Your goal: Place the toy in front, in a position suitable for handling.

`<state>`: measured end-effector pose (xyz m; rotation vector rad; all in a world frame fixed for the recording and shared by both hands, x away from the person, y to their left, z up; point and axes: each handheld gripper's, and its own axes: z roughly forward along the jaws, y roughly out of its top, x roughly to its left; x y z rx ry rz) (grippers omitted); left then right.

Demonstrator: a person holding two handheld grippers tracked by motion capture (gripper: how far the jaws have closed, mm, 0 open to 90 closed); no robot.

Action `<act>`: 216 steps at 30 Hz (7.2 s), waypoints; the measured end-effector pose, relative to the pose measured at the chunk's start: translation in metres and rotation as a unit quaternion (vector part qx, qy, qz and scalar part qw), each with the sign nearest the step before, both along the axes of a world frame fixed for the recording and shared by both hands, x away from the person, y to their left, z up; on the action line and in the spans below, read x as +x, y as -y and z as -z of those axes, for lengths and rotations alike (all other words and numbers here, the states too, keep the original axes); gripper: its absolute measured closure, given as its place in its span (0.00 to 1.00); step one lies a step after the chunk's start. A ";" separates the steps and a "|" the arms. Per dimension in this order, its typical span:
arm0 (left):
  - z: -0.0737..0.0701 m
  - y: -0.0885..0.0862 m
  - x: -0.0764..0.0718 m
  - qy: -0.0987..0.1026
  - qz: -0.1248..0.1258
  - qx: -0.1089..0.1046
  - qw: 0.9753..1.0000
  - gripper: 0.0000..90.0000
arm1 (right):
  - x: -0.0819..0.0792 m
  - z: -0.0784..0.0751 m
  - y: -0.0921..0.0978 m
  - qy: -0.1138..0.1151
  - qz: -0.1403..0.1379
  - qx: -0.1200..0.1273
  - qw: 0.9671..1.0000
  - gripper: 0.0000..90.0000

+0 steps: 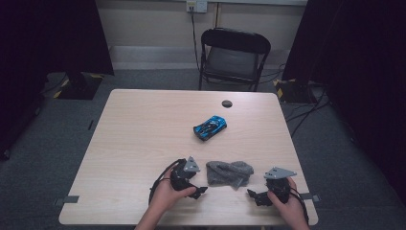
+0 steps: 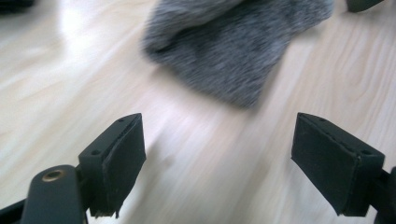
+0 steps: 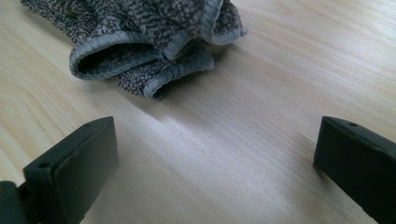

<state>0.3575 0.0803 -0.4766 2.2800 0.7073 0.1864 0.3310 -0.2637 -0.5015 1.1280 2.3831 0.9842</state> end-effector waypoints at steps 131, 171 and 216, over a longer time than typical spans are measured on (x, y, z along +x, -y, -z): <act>-0.014 -0.038 0.105 0.034 -0.072 0.020 0.997 0.54 | 0.000 0.000 0.000 0.000 -0.001 0.000 1.000 0.00; -0.008 0.037 0.182 0.035 -0.086 -0.022 0.995 0.59 | 0.004 0.000 -0.002 0.001 0.000 0.000 1.000 0.00; 0.016 0.052 0.209 0.014 -0.100 -0.003 0.995 0.27 | 0.002 0.000 -0.001 0.001 0.002 0.001 1.000 0.00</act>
